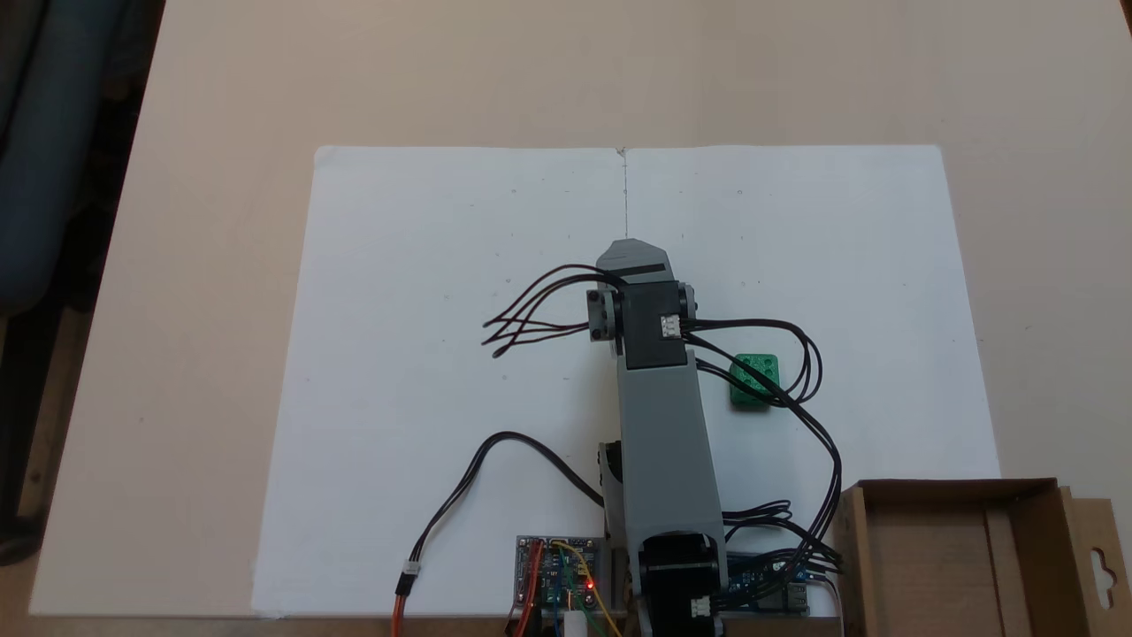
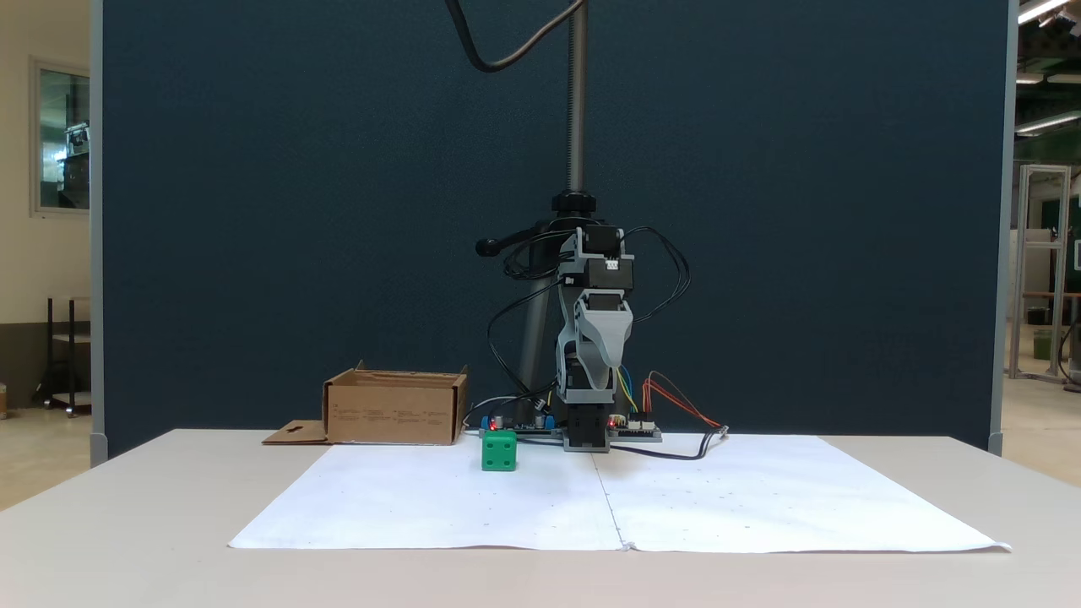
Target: Grasp a green dice and put it in the bin.
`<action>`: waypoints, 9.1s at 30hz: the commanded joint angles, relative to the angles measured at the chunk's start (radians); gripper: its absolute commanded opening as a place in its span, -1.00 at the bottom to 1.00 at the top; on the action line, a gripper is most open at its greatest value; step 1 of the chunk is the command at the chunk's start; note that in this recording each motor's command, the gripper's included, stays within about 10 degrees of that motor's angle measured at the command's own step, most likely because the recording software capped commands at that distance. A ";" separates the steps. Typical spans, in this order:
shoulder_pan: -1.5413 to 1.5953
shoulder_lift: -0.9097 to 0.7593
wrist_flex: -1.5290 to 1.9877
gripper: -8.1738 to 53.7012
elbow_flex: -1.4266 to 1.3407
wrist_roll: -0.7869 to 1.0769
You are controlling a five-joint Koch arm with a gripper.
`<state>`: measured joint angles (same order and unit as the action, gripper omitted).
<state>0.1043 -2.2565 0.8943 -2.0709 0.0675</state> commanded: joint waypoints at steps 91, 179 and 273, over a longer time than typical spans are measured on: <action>-0.916 0.376 0.293 0.75 0.215 0.801; -0.963 0.508 -0.135 0.75 -0.021 0.707; -0.988 0.621 -0.453 0.11 -0.163 0.712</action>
<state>-0.8713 -1.6230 0.5001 -2.2181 0.7823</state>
